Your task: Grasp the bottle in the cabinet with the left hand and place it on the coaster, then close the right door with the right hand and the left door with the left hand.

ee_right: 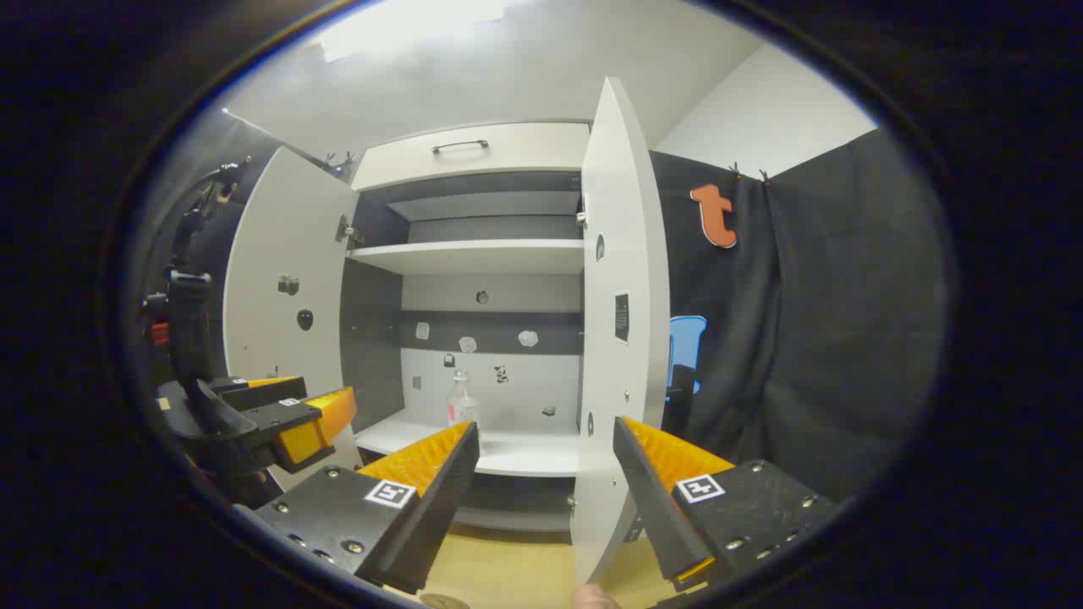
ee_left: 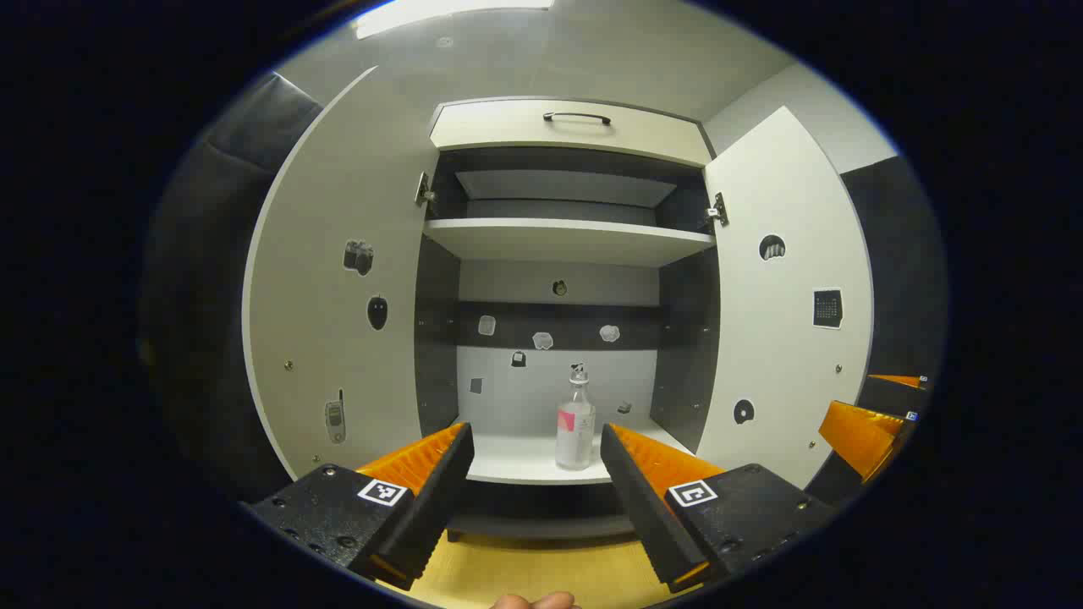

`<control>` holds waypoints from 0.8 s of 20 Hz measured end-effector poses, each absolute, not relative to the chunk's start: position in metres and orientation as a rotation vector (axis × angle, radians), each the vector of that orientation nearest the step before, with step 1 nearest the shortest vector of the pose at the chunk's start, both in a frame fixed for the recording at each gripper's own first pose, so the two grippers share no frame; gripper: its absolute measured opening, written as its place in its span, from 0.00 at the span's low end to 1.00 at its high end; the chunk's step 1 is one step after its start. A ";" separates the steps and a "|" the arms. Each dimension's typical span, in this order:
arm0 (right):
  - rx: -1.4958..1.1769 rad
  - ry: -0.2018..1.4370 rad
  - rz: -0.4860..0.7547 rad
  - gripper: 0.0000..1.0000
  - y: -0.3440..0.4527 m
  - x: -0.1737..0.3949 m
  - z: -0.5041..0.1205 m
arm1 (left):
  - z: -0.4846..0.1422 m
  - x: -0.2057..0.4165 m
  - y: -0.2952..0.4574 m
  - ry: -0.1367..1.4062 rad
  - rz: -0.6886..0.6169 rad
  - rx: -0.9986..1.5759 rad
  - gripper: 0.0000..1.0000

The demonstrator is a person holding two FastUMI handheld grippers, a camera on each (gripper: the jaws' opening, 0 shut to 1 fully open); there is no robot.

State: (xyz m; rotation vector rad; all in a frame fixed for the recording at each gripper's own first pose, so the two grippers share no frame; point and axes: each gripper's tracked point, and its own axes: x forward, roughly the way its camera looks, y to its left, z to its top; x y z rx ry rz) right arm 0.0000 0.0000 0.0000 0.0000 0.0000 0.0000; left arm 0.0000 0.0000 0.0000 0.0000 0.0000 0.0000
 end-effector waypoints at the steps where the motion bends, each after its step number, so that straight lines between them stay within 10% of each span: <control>1: 0.003 0.001 -0.002 0.96 0.002 -0.001 0.000 | 0.000 0.000 0.001 0.000 -0.005 0.000 0.96; 16: 0.012 0.027 -0.041 0.96 0.000 -0.014 -0.006 | -0.007 -0.002 0.001 0.023 -0.037 -0.001 0.96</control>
